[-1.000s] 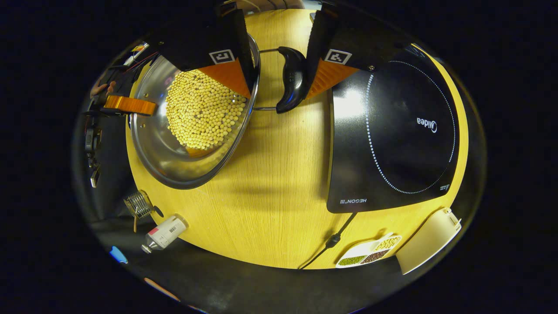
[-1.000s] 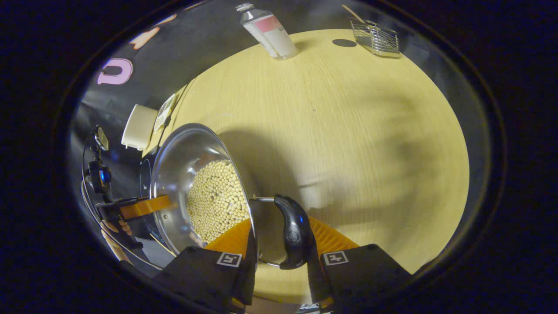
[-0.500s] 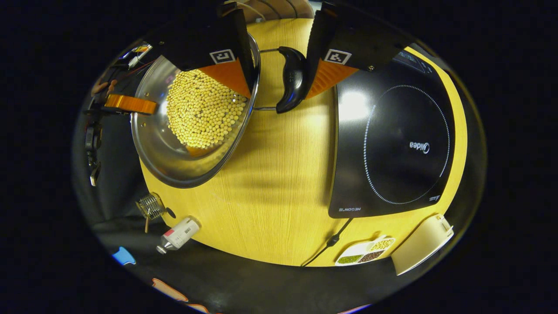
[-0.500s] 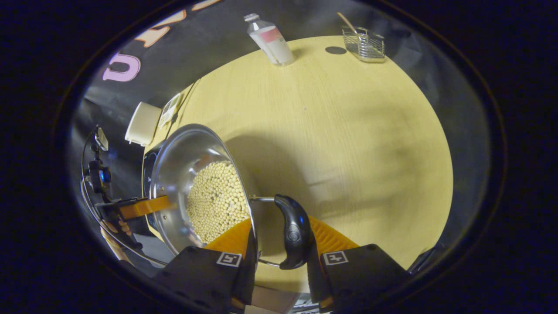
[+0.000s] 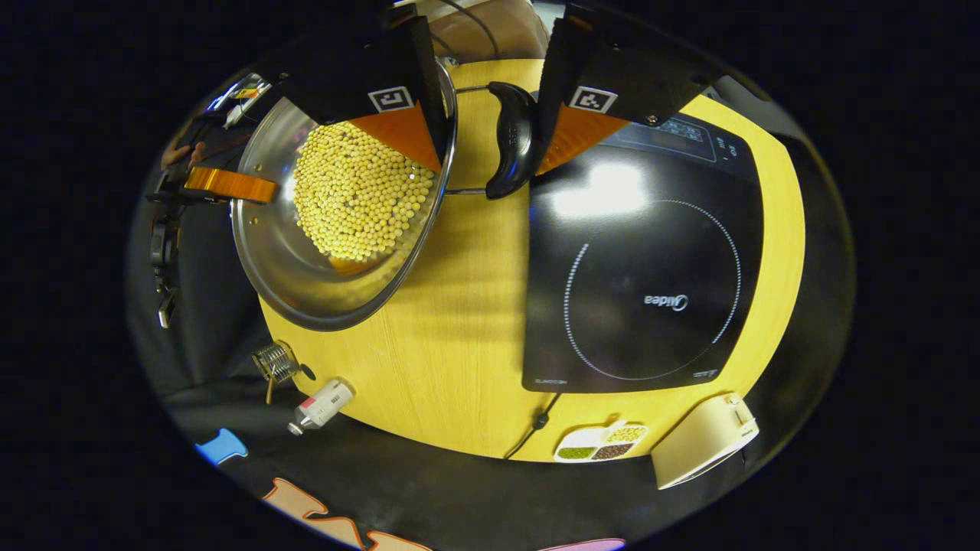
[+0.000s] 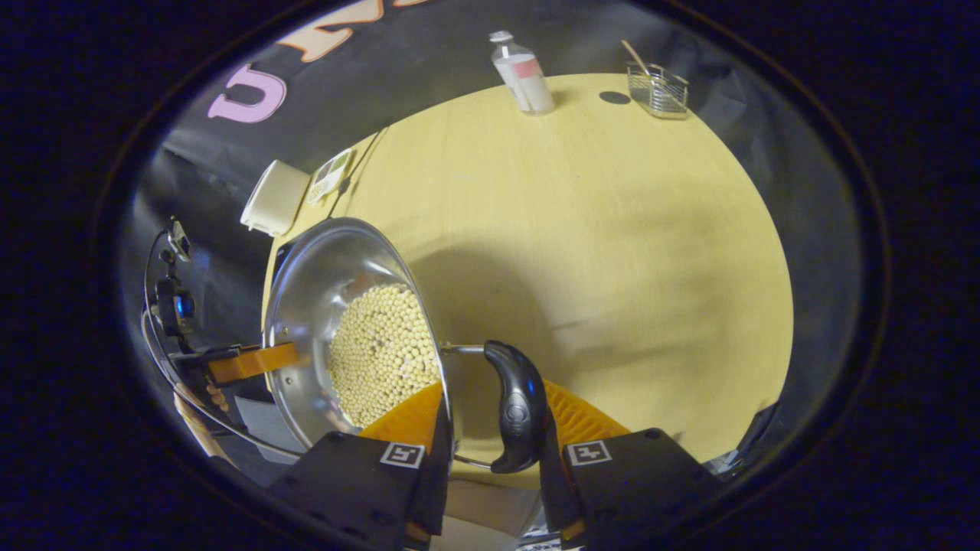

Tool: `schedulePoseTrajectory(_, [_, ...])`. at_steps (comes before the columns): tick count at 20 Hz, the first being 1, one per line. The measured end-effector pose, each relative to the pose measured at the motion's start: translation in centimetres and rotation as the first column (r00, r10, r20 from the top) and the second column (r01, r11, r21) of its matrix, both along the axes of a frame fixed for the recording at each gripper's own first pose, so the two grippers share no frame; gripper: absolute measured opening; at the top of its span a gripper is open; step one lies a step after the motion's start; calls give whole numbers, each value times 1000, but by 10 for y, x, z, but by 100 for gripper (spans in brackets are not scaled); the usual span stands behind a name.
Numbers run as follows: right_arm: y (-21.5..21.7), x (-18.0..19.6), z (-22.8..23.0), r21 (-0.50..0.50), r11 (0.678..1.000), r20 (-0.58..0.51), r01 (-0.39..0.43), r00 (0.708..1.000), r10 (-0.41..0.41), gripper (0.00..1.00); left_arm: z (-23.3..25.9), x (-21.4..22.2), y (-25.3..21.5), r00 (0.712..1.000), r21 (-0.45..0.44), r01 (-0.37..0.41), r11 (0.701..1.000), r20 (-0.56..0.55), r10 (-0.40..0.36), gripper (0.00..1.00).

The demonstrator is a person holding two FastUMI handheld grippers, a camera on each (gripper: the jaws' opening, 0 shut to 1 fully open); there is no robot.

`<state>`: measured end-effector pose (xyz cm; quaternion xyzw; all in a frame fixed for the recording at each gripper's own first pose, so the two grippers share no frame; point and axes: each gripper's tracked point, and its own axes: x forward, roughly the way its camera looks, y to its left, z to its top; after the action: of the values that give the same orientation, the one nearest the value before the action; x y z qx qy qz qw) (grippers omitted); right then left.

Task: First push the handle of the pot to place it horizontally, then grasp the pot with both hands and set it on the induction cooktop.

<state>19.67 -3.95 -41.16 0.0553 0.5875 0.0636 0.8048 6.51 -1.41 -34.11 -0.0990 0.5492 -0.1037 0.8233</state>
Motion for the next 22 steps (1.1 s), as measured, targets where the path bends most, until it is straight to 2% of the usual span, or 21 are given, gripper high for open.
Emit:
schedulePoseTrajectory(7, [2,1,-3,-2,1000,18,-2,1000,2,47,9,-6,80,1000,-10,-1,1000,27,2,60])
schedulePoseTrajectory(8, [2,1,-2,-1,1000,18,1,1000,-1,47,10,-5,93,999,-7,4,1000,35,-4,62])
schedulePoseTrajectory(16, [2,3,-2,9,1000,48,-12,999,11,47,12,28,202,996,21,0,1000,88,-2,59])
schedulePoseTrajectory(22, [0,10,-3,17,999,81,-30,996,29,47,17,52,249,990,45,-28,999,142,22,59])
